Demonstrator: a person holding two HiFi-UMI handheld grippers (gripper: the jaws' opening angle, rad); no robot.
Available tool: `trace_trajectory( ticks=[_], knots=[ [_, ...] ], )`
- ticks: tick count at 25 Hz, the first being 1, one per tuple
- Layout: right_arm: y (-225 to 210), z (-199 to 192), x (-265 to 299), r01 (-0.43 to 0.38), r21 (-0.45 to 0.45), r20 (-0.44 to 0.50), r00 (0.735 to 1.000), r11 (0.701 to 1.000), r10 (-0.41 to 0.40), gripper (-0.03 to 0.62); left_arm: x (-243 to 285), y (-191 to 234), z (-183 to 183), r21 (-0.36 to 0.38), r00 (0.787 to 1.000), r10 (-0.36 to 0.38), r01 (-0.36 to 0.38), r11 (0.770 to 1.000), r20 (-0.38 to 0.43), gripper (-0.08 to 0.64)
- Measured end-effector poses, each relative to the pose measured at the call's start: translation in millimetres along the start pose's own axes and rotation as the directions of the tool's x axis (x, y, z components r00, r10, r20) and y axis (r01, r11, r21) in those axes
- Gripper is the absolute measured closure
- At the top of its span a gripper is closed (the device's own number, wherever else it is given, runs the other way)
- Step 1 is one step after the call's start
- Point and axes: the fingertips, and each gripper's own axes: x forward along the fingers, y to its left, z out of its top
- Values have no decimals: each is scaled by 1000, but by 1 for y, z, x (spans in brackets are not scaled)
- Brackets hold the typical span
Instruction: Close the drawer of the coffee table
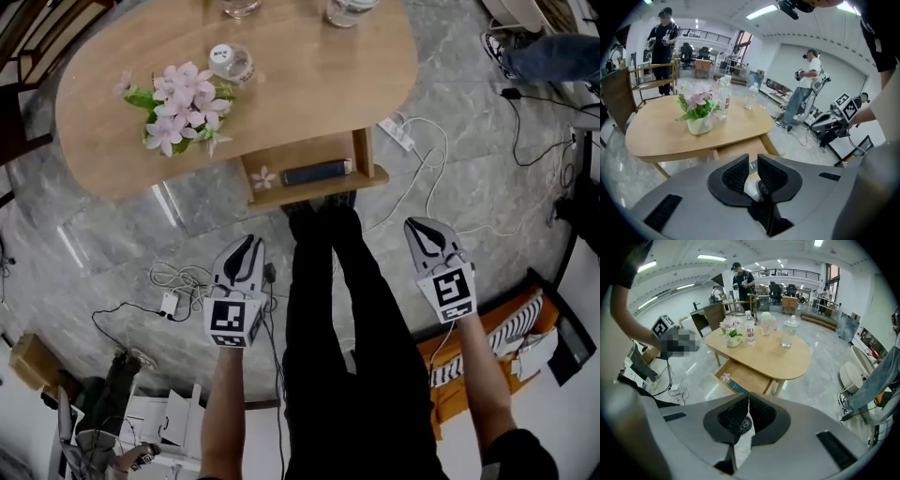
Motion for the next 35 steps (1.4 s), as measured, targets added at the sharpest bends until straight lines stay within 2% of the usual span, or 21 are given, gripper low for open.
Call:
trace_trajectory(
  ticks=[6,11,16,20,22,26,31,35],
  knots=[
    [-14,-34,61,-36,-68,-29,999,997,34,580,48,13,-36,14,999,17,-16,1000,-38,474],
    [-18,-56,98,-74,-119,-72,995,990,66,577,65,32,-83,19,993,29,-27,999,-111,420],
    [-24,-82,126,-120,-213,-135,987,970,92,474,90,47,-124,28,986,37,-33,999,-161,359],
    [-27,-108,145,-172,-274,-200,973,946,119,418,111,57,-153,116,968,77,-51,992,-238,302],
    [-31,-117,153,-175,-287,-216,970,942,115,404,119,63,-156,136,964,100,-67,988,-247,285],
    [-44,-136,169,-162,-291,-241,966,943,92,397,135,75,-164,160,956,129,-89,983,-263,268],
    [-59,-169,192,-165,-287,-297,952,944,76,397,152,83,-195,233,925,147,-66,970,-350,264],
    [-64,-179,212,-166,-301,-306,950,939,70,397,172,91,-192,270,929,147,-54,961,-341,264]
  ],
)
